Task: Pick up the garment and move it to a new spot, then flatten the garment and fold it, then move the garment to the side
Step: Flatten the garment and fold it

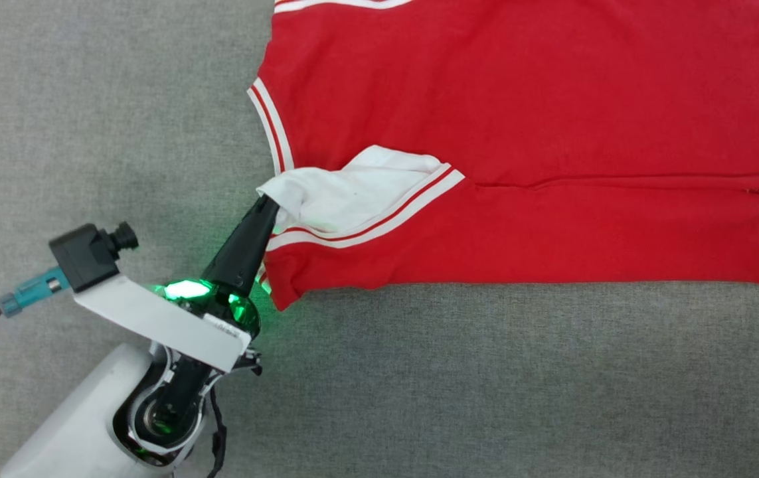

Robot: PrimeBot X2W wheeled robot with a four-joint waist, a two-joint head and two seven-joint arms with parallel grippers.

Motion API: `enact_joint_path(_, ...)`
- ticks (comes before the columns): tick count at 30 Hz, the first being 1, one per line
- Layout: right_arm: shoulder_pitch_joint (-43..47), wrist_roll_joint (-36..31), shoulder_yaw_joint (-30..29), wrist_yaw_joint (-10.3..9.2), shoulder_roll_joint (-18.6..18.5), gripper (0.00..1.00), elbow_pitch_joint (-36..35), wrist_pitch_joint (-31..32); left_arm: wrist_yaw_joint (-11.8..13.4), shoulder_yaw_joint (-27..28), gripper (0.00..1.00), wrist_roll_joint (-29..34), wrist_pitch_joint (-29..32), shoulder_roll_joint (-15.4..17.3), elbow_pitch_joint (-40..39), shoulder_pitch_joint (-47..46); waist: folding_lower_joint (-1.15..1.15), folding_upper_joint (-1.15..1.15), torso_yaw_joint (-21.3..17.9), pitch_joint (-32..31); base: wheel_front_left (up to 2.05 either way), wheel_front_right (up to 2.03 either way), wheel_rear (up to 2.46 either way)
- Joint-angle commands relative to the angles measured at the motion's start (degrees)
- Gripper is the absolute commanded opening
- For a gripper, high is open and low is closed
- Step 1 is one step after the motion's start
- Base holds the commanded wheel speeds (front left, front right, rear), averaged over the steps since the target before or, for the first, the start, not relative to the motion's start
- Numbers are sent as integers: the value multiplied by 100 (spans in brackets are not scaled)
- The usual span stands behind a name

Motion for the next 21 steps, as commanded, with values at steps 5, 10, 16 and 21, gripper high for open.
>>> enact_joint_path(5,-92,62,157,-4,-56,0,141,-185,-14,-20,0,-7,-59,-39,222,-32,0,0,-6,-2,0,0,0)
enact_joint_path(10,-84,92,339,-5,-160,85,172,-353,-13,-31,24,29,-73,2,269,-27,0,0,1,-131,0,0,0)
enact_joint_path(16,-120,126,381,-5,-250,100,91,-637,-13,-81,100,207,-88,302,293,28,0,0,15,-446,0,0,0)
enact_joint_path(21,-156,129,396,-5,-271,100,-49,-830,-13,-242,100,484,75,820,457,-107,0,0,46,-778,0,0,0)
